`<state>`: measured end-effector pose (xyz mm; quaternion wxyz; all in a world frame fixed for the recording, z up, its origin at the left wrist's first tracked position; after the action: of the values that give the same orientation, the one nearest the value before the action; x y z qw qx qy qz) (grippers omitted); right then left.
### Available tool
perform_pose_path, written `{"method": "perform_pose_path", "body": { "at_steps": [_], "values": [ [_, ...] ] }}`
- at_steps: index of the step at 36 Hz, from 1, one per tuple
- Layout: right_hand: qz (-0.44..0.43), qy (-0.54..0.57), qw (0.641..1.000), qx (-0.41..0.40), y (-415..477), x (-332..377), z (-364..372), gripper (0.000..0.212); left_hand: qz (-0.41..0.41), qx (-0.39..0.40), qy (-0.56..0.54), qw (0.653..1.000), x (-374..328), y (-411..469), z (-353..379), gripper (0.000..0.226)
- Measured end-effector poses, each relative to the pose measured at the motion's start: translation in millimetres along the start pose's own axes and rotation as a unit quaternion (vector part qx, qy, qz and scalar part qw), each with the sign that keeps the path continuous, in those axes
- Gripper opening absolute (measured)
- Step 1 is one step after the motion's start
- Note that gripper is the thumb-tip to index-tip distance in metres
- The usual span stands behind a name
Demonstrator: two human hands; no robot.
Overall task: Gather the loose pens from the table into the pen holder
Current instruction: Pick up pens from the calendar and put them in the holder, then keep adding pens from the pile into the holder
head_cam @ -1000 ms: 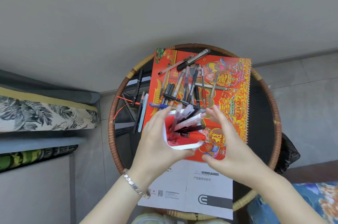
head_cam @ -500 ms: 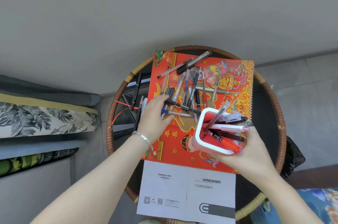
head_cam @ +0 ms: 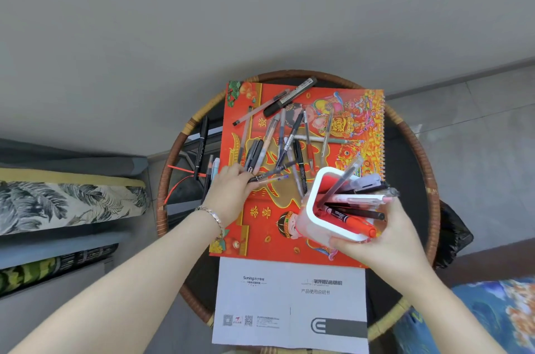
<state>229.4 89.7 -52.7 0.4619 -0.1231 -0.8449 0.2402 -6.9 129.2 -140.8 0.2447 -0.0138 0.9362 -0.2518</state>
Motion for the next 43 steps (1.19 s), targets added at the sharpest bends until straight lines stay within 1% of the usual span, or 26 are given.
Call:
{"method": "perform_pose_path", "body": {
  "at_steps": [2, 4, 6, 8, 10, 11, 13, 15, 19, 22, 25, 26, 28, 29, 32, 34, 37, 39, 43],
  "values": [
    [0.000, 0.000, 1.000, -0.002, -2, -1, -2, 0.065, -0.048, 0.023, -0.138, 0.989, -2, -15, -10, 0.026],
    [-0.001, -0.001, 1.000, -0.003, -4, -1, -4, 0.065, -0.069, 0.035, -0.261, 0.962, -10, -32, -22, 0.020],
    [-0.009, -0.006, 1.000, -0.001, -6, 1, -5, 0.065, -0.061, 0.021, -0.328, 0.943, -23, -50, -41, 0.021],
    [-0.021, -0.013, 1.000, 0.002, -7, 3, -5, 0.065, -0.056, 0.022, -0.406, 0.912, -36, -69, -55, 0.017],
    [-0.032, -0.009, 0.999, -0.001, -7, 4, -5, 0.064, -0.053, 0.030, -0.466, 0.883, -46, -86, -64, 0.024],
    [-0.038, -0.012, 0.999, -0.002, -8, 5, -4, 0.066, -0.049, 0.030, -0.476, 0.877, -50, -93, -67, 0.024],
    [-0.047, -0.024, 0.999, 0.000, -8, 6, -2, 0.069, -0.048, 0.025, -0.484, 0.874, -54, -104, -72, 0.016],
    [-0.053, -0.027, 0.998, 0.000, -10, 7, 1, 0.067, -0.050, 0.022, -0.489, 0.871, -57, -113, -76, 0.012],
    [-0.059, -0.031, 0.998, 0.000, -11, 8, 7, 0.070, -0.026, 0.038, -0.500, 0.865, -70, -120, -84, 0.013],
    [-0.055, -0.025, 0.998, -0.010, -12, 5, 8, 0.073, -0.009, 0.043, -0.531, 0.846, -79, -121, -89, 0.015],
    [-0.070, -0.036, 0.997, -0.019, -15, 7, 10, 0.076, 0.005, 0.075, -0.564, 0.823, -89, -124, -87, 0.017],
    [-0.076, -0.038, 0.996, -0.019, -16, 7, 11, 0.077, 0.006, 0.079, -0.565, 0.821, -90, -125, -86, 0.016],
    [-0.083, -0.037, 0.996, -0.016, -17, 8, 12, 0.077, -0.010, 0.076, -0.544, 0.836, -90, -124, -83, 0.018],
    [-0.082, -0.035, 0.996, -0.015, -18, 8, 11, 0.076, -0.026, 0.072, -0.520, 0.851, -87, -124, -80, 0.019],
    [-0.080, -0.037, 0.996, -0.016, -20, 8, 10, 0.072, -0.064, 0.069, -0.376, 0.922, -79, -120, -70, 0.016],
    [-0.081, -0.058, 0.995, -0.014, -22, 4, 10, 0.079, -0.070, 0.085, -0.288, 0.951, -79, -118, -65, 0.015],
    [-0.085, -0.095, 0.992, -0.003, -24, 1, 14, 0.087, -0.062, 0.075, -0.217, 0.971, -90, -113, -66, 0.017],
    [-0.089, -0.101, 0.991, -0.005, -24, 3, 16, 0.085, -0.055, 0.048, -0.188, 0.979, -96, -108, -69, 0.018],
    [-0.061, -0.081, 0.995, -0.004, -24, -3, 20, 0.082, -0.055, 0.019, -0.220, 0.974, -103, -98, -71, 0.015]
  ]
}}
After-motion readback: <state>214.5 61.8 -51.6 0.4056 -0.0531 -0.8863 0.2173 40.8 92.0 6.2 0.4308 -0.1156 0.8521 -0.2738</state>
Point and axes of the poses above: each hand's wrist, its own y-axis towards the middle knuckle, its own z-axis out of the palm, x = y × z, the point moved 9 cm from there along y, towards the middle knuckle, and after that the axes turned 8 degrees about -y, right-handed, at the moved point
